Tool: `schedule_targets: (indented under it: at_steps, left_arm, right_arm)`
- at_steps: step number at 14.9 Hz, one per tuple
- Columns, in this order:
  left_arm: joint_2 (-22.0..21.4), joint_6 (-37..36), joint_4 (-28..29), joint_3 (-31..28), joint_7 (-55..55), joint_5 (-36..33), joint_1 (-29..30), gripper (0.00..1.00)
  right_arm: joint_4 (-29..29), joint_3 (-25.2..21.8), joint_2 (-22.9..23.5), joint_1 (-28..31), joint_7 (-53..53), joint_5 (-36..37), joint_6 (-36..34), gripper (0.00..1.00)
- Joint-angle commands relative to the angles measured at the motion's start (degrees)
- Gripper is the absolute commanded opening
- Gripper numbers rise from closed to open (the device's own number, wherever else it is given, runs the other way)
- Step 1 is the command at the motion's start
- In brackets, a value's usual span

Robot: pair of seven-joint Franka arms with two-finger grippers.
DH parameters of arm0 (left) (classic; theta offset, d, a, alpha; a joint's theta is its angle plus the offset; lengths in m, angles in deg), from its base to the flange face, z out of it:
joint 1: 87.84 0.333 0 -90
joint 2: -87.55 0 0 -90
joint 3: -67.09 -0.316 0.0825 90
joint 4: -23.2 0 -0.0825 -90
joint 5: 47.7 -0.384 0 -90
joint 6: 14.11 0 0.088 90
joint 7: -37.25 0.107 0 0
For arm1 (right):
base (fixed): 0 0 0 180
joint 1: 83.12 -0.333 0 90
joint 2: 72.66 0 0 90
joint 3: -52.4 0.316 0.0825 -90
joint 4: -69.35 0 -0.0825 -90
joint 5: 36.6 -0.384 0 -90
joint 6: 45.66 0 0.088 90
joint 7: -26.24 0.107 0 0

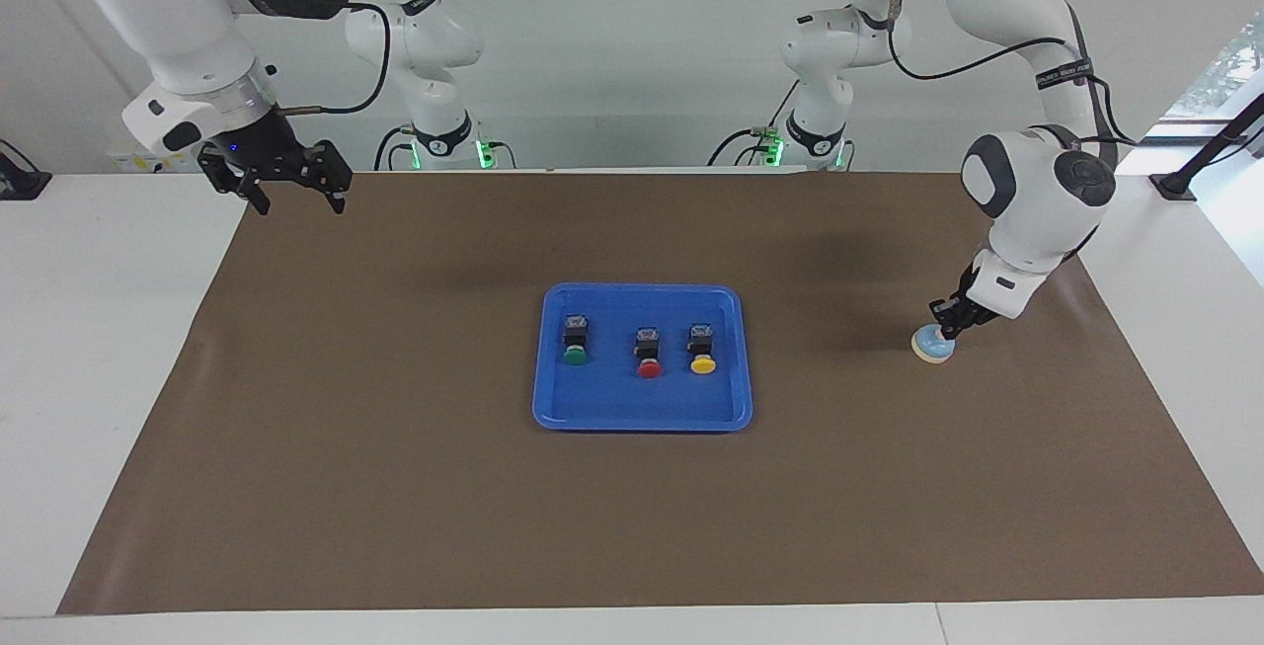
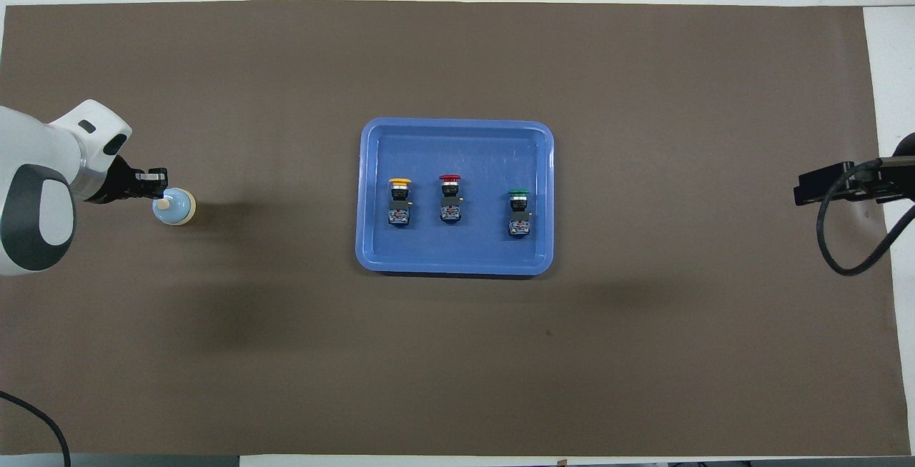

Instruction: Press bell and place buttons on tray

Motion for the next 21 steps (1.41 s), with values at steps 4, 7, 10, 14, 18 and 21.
schedule_targets:
  at_steps: [4,7,10,14,18,21]
  left_arm:
    - [0.35,3.75,2.43,0.17,0.40,0.24,1.45,0.00]
    - [1.40,5.59,3.22,0.25,0.23,0.24,1.27,0.00]
    - [1.76,6.14,3.40,0.17,0.14,0.24,1.01,0.00]
    - [1.58,0.09,-0.63,0.17,0.05,0.24,0.65,0.00]
    - [-0.44,-10.98,-6.17,0.25,0.23,0.15,0.57,0.03]
    - [-3.68,-18.72,-9.95,0.43,-0.03,0.06,0.48,1.00]
  right_arm:
    - [0.65,0.01,-0.89,0.30,0.35,-1.03,-0.70,1.00]
    - [0.65,0.01,-0.89,0.30,0.35,-1.03,-0.70,1.00]
    - [0.65,0.01,-0.80,0.30,0.35,-1.03,-0.70,1.00]
    - [0.65,0.01,-0.89,0.30,0.35,-1.03,-0.70,1.00]
    - [0.65,0.01,-0.89,0.30,0.35,-1.03,-0.70,1.00]
    - [0.65,0.01,-0.89,0.30,0.35,-1.03,-0.70,1.00]
